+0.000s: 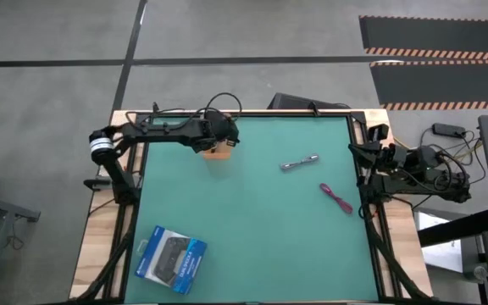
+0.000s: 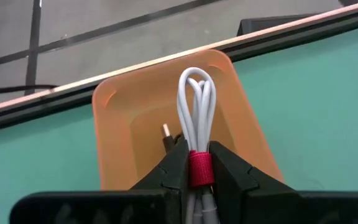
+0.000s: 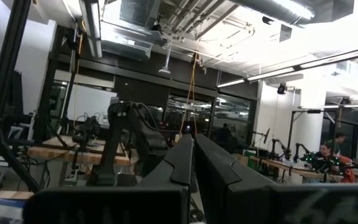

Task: Pick and place USB-C Cables
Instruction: Put the white charger cable into the orange bin, then put the black and white charger cable into the orange bin

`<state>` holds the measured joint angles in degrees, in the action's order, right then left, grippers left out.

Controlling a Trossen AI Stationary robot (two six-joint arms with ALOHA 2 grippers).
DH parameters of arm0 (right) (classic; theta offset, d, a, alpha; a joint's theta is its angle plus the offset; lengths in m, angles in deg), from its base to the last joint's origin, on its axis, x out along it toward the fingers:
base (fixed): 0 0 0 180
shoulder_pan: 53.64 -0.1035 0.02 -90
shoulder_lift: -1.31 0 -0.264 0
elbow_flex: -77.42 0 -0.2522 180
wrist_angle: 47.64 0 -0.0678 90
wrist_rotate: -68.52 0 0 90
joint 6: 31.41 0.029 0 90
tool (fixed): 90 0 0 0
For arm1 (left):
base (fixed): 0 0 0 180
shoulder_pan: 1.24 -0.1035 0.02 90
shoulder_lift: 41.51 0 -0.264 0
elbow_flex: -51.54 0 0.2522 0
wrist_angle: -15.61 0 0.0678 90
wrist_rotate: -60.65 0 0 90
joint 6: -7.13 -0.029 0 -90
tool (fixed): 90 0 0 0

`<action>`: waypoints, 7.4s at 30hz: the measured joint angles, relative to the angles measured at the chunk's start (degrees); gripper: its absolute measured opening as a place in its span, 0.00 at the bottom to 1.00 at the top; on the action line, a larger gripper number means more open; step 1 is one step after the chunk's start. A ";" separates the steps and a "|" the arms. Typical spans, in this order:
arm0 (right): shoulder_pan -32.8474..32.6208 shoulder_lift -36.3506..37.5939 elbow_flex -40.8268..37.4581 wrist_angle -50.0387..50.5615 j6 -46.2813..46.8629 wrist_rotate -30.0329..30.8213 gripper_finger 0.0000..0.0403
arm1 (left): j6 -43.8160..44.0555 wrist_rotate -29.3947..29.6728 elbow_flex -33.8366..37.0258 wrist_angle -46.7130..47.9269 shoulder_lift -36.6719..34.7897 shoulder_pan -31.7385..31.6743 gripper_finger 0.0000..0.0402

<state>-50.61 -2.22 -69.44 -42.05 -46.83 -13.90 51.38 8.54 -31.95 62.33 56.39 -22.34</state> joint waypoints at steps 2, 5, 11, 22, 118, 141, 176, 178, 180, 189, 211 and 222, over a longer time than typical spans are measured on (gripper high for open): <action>0.01 0.00 0.00 0.07 0.00 0.01 0.02 | -1.47 0.00 -1.34 0.31 1.51 -0.34 0.08; -0.01 0.00 0.00 0.18 0.04 0.00 0.02 | -4.15 -0.03 -3.85 0.66 3.57 -1.14 0.08; 0.02 0.00 -0.02 0.61 0.52 0.02 0.02 | -5.61 0.17 -6.09 5.78 5.17 -3.70 0.08; -0.01 0.00 -0.04 0.66 0.48 0.11 0.02 | -5.60 0.08 -6.06 8.43 7.49 -5.21 0.08; 0.02 0.00 -0.04 0.71 0.44 0.05 0.02 | 2.01 -0.10 -4.96 8.03 10.98 -5.85 0.12; 0.01 0.00 -0.04 0.73 0.46 0.02 0.02 | -3.29 -2.98 -5.25 8.45 8.24 -4.35 0.36; 0.01 -13.61 -0.47 11.69 24.31 1.78 0.02 | -51.00 -19.94 30.98 -52.19 -29.05 23.12 0.36; 0.02 -16.56 0.30 11.75 24.87 3.43 0.02 | -51.08 -19.41 32.48 -54.62 -30.50 23.04 0.36; 0.02 -19.68 1.38 11.83 24.90 4.46 0.02 | -51.10 -18.53 33.95 -55.84 -31.96 22.96 0.36; 0.12 -32.61 9.80 18.73 24.82 4.68 0.02 | -51.10 -17.30 35.54 -56.05 -34.37 22.96 0.36; 15.56 -56.71 26.08 44.23 11.08 -9.13 0.02 | -50.93 -15.96 36.54 -56.62 -33.92 22.96 0.36; 24.94 -67.17 26.10 43.32 0.92 -13.84 0.02 | -51.16 -13.06 36.50 -56.46 -34.05 22.96 0.36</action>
<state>-25.67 -69.39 -43.34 1.26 -45.91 -27.74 0.22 -4.51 4.54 5.87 22.34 0.63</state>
